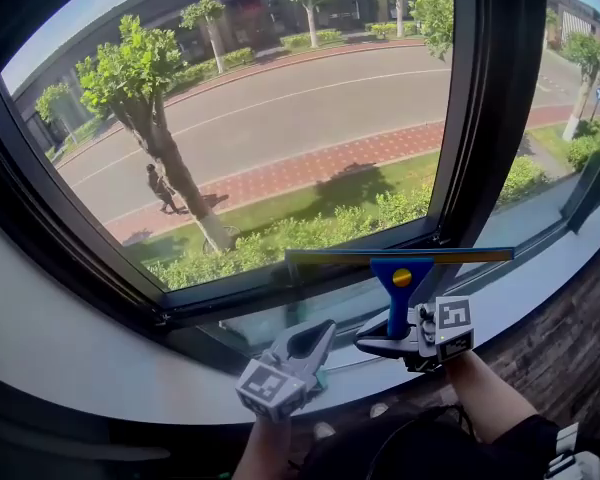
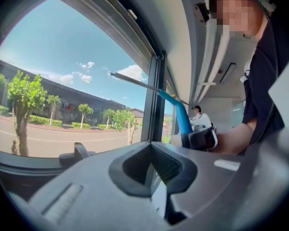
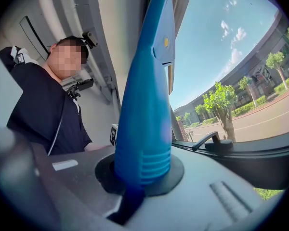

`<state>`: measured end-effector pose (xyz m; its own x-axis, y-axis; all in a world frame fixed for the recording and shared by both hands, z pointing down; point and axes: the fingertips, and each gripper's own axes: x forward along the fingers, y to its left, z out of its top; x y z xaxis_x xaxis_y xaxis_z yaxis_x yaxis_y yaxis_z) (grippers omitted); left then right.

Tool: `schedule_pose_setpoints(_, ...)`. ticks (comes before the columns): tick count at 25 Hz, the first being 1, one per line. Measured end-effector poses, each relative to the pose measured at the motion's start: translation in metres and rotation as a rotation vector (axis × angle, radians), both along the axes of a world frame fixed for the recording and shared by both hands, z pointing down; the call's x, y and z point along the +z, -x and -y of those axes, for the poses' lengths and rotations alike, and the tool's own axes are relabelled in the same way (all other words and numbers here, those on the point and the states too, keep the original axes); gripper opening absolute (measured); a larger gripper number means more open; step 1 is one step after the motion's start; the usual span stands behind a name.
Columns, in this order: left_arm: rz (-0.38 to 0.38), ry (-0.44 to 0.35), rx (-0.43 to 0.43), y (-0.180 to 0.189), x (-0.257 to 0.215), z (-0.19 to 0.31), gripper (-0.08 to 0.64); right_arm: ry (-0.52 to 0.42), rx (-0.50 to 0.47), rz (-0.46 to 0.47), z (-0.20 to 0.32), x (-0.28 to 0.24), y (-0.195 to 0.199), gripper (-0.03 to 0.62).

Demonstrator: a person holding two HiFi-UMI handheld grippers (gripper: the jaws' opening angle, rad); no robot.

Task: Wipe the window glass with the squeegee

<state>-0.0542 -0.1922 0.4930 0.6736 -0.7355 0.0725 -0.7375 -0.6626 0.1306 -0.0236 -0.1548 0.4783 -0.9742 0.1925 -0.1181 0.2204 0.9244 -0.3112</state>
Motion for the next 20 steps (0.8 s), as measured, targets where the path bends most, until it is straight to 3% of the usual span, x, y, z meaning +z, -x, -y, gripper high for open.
schedule_pose_setpoints(20,-0.013,0.019,-0.005,-0.011,0.008,0.019,0.002,-0.035,-0.030,0.000,0.009,0.005,-0.008,0.006)
